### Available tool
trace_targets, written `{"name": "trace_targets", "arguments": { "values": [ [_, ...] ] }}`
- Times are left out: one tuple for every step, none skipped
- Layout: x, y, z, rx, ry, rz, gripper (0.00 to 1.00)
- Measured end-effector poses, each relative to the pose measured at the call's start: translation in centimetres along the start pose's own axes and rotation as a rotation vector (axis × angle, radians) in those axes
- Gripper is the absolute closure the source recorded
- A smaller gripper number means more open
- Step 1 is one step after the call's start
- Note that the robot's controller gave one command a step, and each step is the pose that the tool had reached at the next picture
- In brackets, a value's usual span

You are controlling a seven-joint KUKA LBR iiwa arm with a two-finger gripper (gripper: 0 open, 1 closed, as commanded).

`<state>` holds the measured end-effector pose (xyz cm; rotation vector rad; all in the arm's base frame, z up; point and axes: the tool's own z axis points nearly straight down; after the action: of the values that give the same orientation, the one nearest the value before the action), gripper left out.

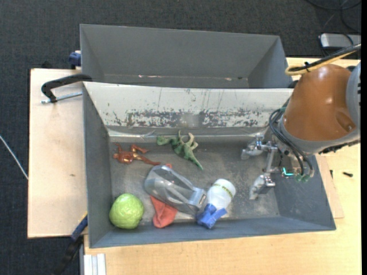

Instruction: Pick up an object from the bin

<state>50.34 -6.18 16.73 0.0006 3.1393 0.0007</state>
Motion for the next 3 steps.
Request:
{"name": "trace_targets", "arguments": {
  "values": [
    [-0.83, 7.35, 9.28, 0.003, -0.006, -0.260, 1.00],
    [-0.92, 7.53, 9.37, 0.001, -0.012, -0.259, 0.00],
    [-0.86, 7.50, 9.40, 0.001, -0.011, -0.260, 0.00]
  ]
}}
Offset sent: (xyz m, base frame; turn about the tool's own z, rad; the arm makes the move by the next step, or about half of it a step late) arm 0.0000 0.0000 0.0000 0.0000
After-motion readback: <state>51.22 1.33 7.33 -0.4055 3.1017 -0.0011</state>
